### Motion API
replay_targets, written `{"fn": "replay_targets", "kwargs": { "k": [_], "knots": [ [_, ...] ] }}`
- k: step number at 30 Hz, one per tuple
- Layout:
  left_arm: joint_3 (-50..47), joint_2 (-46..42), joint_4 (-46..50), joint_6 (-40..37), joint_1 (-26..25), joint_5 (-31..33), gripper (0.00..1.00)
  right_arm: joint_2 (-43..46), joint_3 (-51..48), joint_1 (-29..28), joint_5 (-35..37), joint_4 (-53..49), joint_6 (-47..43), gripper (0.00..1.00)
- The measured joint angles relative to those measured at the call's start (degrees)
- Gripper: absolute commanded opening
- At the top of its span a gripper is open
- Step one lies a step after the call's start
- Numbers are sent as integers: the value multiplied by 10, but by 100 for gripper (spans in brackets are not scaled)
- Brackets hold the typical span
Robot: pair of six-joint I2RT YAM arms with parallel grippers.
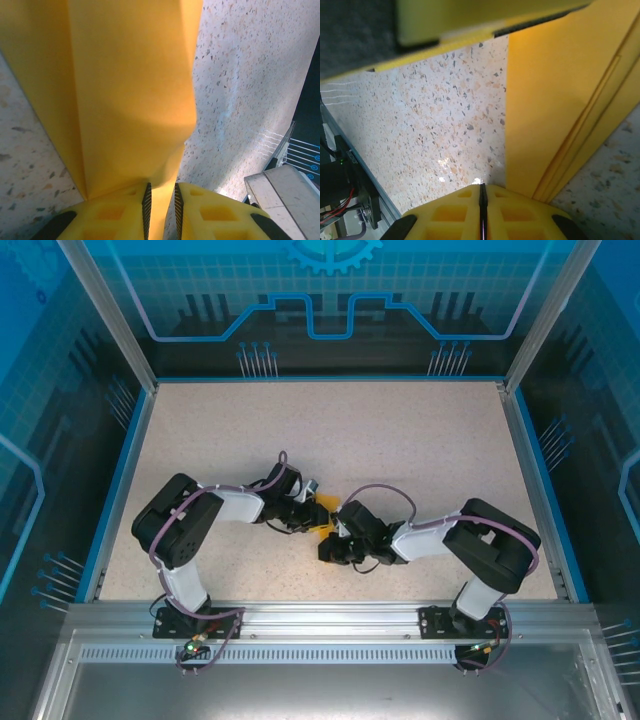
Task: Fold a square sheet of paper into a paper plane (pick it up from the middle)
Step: Fold the wing for the fifth time at the center of the table.
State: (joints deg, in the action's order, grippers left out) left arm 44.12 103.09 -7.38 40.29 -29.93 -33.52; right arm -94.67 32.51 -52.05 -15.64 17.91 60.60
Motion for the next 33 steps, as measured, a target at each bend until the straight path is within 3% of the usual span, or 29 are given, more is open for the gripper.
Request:
{"fn": "replay_targets", "kwargs": {
  "k": [7, 21, 33],
  "knots": [
    [0, 0, -2, 3, 0, -1, 25, 29, -26, 13, -13, -15, -17, 9],
    [-4, 1, -17, 32, 0, -3, 25, 120, -9, 26, -18, -143, -71, 14],
    [-4, 1, -17, 33, 1, -4, 25, 99, 32, 26, 29, -96, -29, 14]
  ]
}}
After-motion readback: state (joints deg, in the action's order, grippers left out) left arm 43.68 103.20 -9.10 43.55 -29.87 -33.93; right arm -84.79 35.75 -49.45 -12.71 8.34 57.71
